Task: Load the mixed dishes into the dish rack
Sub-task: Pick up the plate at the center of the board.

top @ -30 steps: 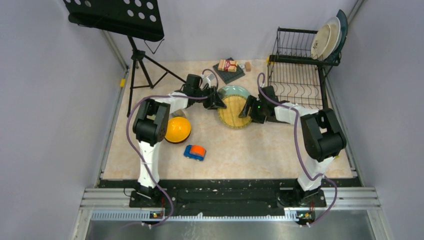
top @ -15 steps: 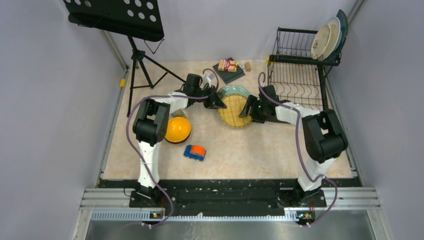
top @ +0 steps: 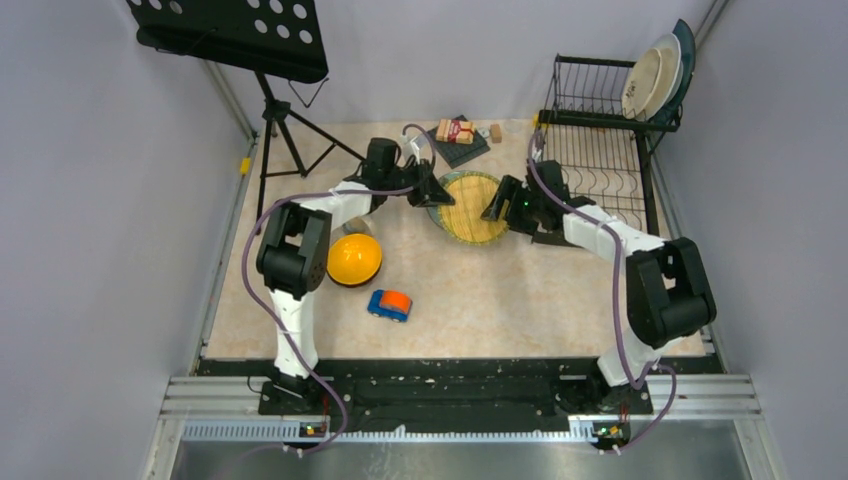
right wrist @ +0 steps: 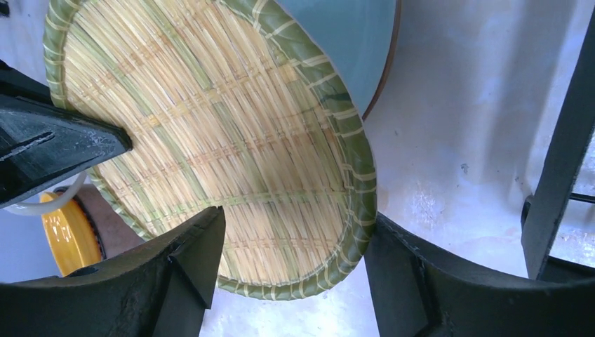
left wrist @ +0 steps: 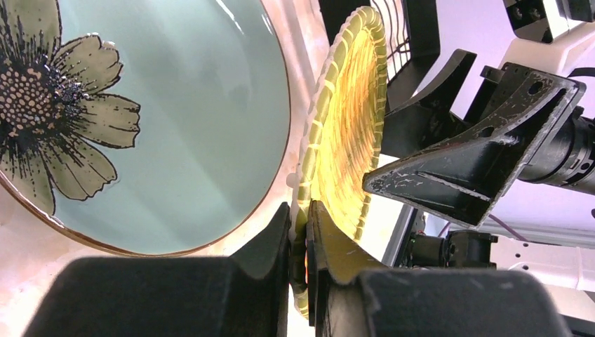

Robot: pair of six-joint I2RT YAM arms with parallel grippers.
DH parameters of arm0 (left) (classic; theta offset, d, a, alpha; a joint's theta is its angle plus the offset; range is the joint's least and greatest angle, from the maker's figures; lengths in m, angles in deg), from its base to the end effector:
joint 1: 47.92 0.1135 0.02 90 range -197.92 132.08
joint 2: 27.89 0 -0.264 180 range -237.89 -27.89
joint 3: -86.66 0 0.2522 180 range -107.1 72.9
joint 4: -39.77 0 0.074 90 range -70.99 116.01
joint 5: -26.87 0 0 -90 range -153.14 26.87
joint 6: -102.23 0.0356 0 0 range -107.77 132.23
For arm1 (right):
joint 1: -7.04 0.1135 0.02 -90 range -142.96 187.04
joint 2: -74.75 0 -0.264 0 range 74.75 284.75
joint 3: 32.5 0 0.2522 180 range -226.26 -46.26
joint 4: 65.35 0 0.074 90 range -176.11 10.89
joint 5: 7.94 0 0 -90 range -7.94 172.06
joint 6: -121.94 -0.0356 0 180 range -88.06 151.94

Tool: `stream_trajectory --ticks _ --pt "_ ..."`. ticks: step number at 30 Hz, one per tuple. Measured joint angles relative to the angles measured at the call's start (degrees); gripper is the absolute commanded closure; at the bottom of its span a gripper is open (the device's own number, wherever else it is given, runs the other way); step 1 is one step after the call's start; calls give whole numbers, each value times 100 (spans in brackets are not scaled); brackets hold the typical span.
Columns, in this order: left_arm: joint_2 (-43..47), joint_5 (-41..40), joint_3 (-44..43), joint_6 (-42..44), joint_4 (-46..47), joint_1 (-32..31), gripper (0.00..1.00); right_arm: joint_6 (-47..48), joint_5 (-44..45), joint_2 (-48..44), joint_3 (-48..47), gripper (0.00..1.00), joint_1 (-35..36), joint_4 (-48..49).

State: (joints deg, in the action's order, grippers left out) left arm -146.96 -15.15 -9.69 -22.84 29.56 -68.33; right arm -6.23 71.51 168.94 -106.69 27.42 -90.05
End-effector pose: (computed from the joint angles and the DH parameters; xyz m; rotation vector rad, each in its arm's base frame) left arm 0.4247 -0.1863 0.1937 0.2495 2.2702 -1.4362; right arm 0.3293 0.1293 0.2139 0.2853 2.4331 0.6966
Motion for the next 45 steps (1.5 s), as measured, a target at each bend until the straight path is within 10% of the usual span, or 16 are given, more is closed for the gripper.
stream_trajectory --ticks 30,45 --pt "459 306 514 -656 955 455 100 -769 -802 -1224 634 23 -450 693" --pt "555 1226 555 -2229 2868 461 100 -1386 -1329 -1725 1252 35 -592 1921"
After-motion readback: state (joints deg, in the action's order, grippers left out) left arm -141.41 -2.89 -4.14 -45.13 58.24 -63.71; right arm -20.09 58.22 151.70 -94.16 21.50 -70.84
